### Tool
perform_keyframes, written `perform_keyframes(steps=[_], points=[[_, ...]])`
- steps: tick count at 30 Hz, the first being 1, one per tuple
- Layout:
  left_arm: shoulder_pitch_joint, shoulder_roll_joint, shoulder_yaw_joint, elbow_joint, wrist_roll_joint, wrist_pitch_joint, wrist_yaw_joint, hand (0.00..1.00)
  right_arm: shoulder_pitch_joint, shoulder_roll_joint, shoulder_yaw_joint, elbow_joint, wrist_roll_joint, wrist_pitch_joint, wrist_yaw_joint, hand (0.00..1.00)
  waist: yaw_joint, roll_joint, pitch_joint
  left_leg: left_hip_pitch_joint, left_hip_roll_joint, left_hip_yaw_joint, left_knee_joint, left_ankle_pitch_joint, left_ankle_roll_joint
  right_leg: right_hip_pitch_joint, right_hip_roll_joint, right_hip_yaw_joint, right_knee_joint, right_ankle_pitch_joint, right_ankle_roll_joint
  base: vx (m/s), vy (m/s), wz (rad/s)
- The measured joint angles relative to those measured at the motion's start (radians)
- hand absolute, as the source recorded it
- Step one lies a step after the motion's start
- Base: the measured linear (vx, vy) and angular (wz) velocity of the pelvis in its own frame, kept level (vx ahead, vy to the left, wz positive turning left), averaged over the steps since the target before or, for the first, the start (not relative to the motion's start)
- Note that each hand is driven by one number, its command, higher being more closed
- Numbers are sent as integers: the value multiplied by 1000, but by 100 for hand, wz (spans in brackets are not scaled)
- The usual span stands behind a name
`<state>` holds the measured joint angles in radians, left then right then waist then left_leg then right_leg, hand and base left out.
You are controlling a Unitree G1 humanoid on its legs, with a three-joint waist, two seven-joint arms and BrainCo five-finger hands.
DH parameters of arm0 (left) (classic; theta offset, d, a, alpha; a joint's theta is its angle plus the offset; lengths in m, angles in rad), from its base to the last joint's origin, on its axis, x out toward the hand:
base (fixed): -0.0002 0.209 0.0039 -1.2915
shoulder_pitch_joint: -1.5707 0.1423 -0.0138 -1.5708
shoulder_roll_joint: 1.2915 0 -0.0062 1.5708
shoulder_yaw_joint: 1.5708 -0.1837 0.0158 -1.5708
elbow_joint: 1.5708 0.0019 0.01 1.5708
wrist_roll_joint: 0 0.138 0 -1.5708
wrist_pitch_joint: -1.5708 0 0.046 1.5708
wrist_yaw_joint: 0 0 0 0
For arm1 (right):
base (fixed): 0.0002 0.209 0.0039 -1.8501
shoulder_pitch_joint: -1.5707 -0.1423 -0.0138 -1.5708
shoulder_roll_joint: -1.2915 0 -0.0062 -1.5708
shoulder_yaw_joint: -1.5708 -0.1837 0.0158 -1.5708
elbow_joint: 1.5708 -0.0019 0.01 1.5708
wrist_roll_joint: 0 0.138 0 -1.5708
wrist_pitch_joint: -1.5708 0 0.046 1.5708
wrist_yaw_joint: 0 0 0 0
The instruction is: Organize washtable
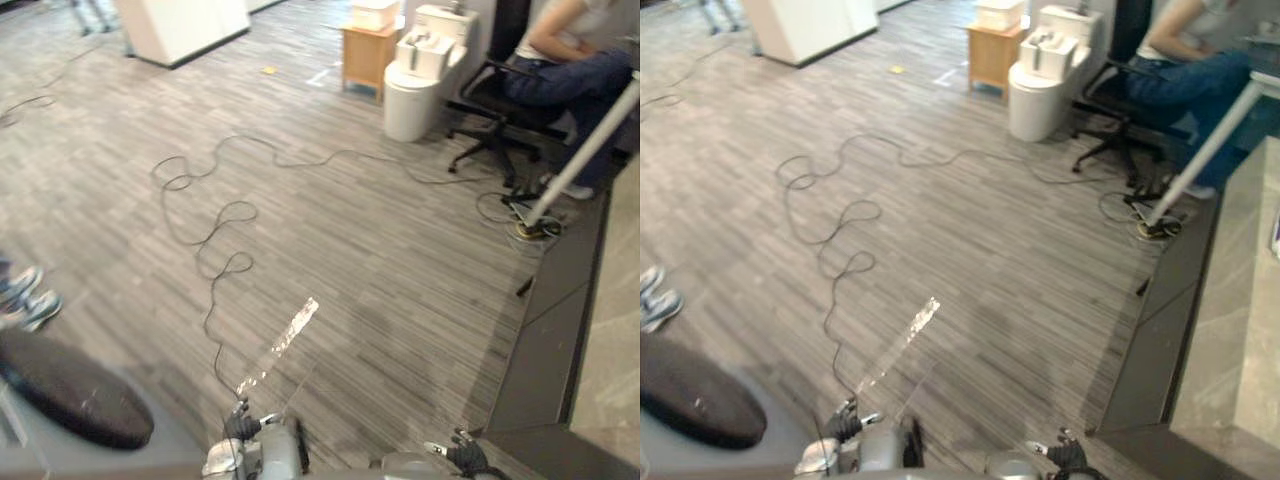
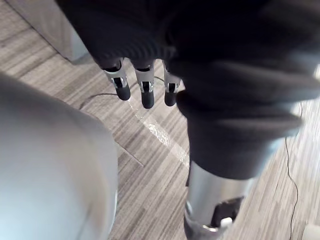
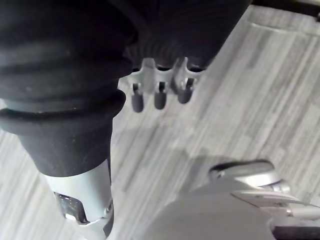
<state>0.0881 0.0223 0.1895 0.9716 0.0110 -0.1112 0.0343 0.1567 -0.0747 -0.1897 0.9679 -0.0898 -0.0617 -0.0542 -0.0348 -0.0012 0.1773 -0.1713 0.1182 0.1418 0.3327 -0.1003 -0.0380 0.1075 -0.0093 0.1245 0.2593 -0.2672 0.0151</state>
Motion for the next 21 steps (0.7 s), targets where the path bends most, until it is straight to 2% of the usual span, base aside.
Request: perform_keyframes(steps=[1,2,3,4,6,8,9,11,12,13,15,16,17,18,19,20,21], points=[[-1,17,-1,8,1,-4,4,0,6,14,1,-4,-2,-3,2,0,-2,-33,-14,23,-12,45,-6,-31,7,-17,-23,17,51,-10,15,369,257,-94],[-1,27,-2,11,1,-4,7,0,10,23,3,-3,-5,-4,4,0,5,-53,-23,47,-16,90,-23,-40,18,-60,-37,20,130,-14,21,332,224,-101],[-1,33,-2,15,1,-3,10,0,14,35,3,-3,-9,-4,7,0,10,-61,-27,70,-18,127,-34,-48,27,-107,-45,18,218,-7,34,282,204,-97],[-1,40,-3,23,1,-2,10,0,17,39,3,-2,-11,-5,10,0,8,-62,-27,112,-24,161,-61,-59,40,-161,-58,1,333,18,76,258,192,-91],[-1,43,-7,50,1,-2,12,0,15,32,4,-1,-11,-10,12,0,-5,-64,-27,199,-29,209,-118,-65,50,-207,-84,-64,447,6,84,271,189,-68],[-3,52,-58,72,1,-2,13,0,5,20,16,1,-11,-23,12,0,-19,-50,-25,295,-21,247,-209,-67,43,-255,-99,-206,433,-36,47,235,110,-53],[-9,55,-69,79,1,-2,13,0,0,15,23,2,-10,-26,12,0,-21,-48,-24,308,-16,262,-221,-71,36,-273,-98,-237,408,-36,46,259,53,-58],[-29,56,-83,102,1,8,13,0,-32,-10,49,23,-12,-27,14,0,-24,-30,-14,354,14,316,-247,-87,9,-345,-90,-403,284,-14,14,247,-8,-63],[-29,56,-91,102,1,10,13,0,-38,-14,53,28,-13,-27,14,0,-26,-25,-10,369,19,328,-252,-89,1,-357,-86,-446,243,6,-8,289,-17,-46],[-23,62,-115,108,1,14,13,0,-40,-14,54,28,-18,-27,14,0,-36,-24,-10,388,15,341,-266,-91,-17,-362,-76,-494,161,65,-34,328,-54,-19],[-23,60,-117,120,3,16,11,0,-24,-6,51,28,-19,-29,12,0,-52,-36,-13,435,-9,327,-257,-113,-58,-351,-79,-475,116,188,-82,394,-110,8],[-23,50,-112,122,4,16,13,0,-30,-24,45,29,-20,-27,14,0,-62,-9,-14,452,10,322,-232,-124,-79,-341,-72,-481,147,166,-93,438,-169,2],[-22,39,-110,119,5,16,11,0,-30,-32,49,30,-26,-24,14,0,-59,3,-17,434,28,323,-168,-116,-101,-333,-64,-473,144,139,-100,506,-260,-21],[-27,29,-107,118,6,16,12,0,-32,-32,47,29,-30,-23,14,0,-62,18,-9,365,76,311,19,-106,-130,-308,-46,-457,127,123,-114,396,-260,-32],[-29,28,-101,117,5,16,11,0,-32,-36,44,29,-30,-22,14,0,-61,26,-3,332,104,293,110,-104,-147,-285,-28,-449,108,122,-116,402,-268,-56],[-27,17,-88,106,7,16,10,0,-35,-44,42,37,-30,-17,14,0,-55,34,5,294,149,259,284,-109,-169,-223,14,-424,56,123,-119,397,-202,-82],[-18,15,-77,92,9,14,11,0,-32,-43,42,40,-28,-10,11,0,-52,34,7,279,166,236,415,-115,-167,-152,48,-381,8,121,-124,383,-166,-108]])
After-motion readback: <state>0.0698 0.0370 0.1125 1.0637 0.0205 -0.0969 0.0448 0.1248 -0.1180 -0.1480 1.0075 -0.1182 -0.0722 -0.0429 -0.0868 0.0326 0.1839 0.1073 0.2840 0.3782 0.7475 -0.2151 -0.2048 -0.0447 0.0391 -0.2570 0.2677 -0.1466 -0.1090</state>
